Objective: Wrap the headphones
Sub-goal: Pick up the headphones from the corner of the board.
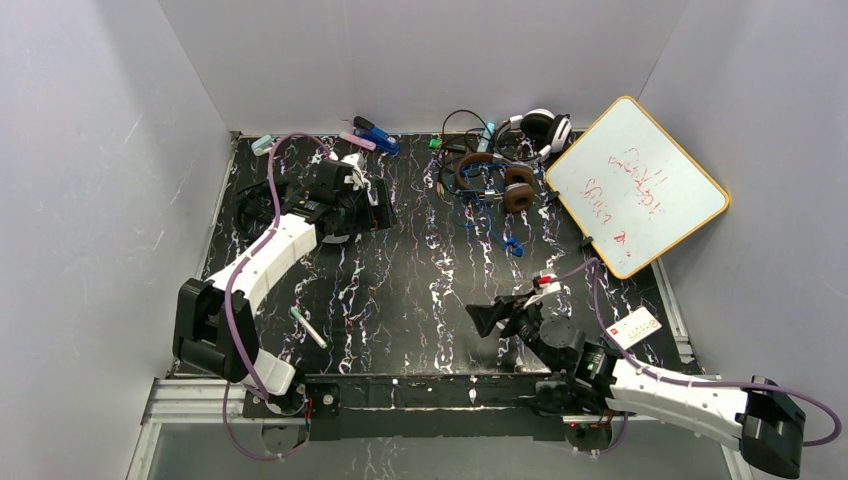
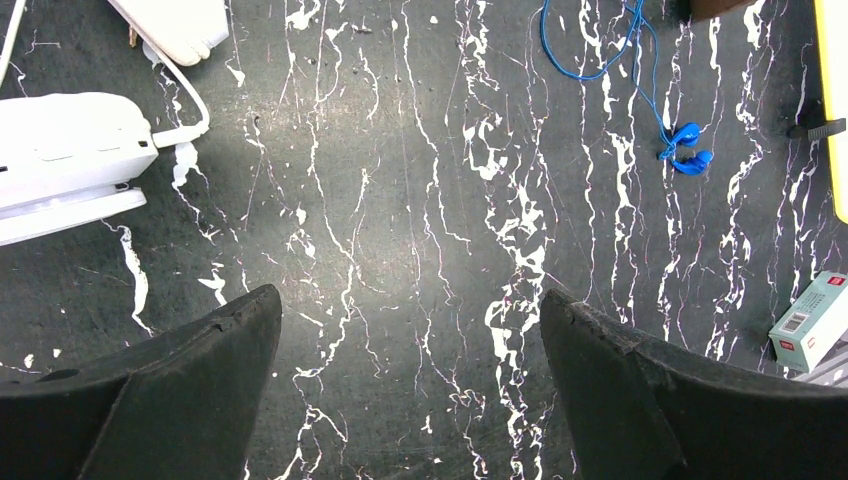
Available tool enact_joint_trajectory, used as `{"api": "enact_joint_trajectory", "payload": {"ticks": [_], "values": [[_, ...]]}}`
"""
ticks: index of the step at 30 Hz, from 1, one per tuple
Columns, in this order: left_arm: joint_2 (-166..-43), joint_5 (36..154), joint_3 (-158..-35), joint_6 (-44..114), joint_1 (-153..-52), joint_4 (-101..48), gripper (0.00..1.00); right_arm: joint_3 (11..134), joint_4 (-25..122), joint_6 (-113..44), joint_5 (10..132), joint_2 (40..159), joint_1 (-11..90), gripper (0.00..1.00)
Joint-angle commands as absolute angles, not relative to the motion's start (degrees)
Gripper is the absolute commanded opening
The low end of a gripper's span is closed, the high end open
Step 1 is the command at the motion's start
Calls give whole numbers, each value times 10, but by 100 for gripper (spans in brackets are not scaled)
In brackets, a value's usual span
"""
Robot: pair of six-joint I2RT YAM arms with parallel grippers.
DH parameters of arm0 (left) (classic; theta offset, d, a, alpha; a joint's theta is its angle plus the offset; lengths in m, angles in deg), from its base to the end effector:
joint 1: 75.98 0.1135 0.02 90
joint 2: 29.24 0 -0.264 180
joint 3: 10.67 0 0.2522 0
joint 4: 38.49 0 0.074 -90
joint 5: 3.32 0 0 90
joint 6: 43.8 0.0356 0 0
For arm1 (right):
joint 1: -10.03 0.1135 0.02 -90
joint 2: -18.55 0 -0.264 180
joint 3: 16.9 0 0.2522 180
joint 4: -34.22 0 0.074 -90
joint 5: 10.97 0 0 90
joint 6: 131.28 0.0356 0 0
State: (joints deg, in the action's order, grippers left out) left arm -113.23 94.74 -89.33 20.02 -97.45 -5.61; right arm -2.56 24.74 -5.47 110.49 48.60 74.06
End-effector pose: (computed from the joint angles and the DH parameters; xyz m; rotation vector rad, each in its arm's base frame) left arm 0.3046 -0.1252 0.2850 -0.0159 2.3004 -0.5990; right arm 0.0771 0.1159 0.1661 0.0020 1.7362 0.8498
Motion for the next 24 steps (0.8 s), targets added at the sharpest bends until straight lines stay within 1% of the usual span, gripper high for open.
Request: {"api": "enact_joint_trajectory", "payload": {"ticks": [1, 4, 8, 11, 16, 17, 19, 22, 24], "values": [[-1109, 960, -886, 201, -972, -59, 98, -56, 245, -79, 1075, 500, 744, 99], [-1114, 973, -883, 201, -972, -64, 98, -48, 241, -67, 1093, 516, 744, 99], [-1119, 982, -887, 205, -972, -60, 98, -71, 167, -123, 1058, 513, 743, 99], [-1119, 991, -886, 206, -972, -60, 98, -68, 166, -154, 1061, 521, 740, 99], [-1129, 1002, -888, 211, -972, -59, 97, -52, 154, -170, 1000, 542, 701, 99], [-1130, 1004, -889, 210, -972, -60, 96, -49, 150, -166, 982, 550, 676, 99], [-1131, 1009, -889, 205, -972, -63, 96, -27, 151, -153, 898, 585, 591, 99], [-1134, 1014, -888, 201, -972, -70, 96, 6, 86, -124, 700, 673, 427, 99], [-1137, 1015, -891, 203, -972, -70, 96, 37, 48, -124, 630, 736, 373, 99]]}}
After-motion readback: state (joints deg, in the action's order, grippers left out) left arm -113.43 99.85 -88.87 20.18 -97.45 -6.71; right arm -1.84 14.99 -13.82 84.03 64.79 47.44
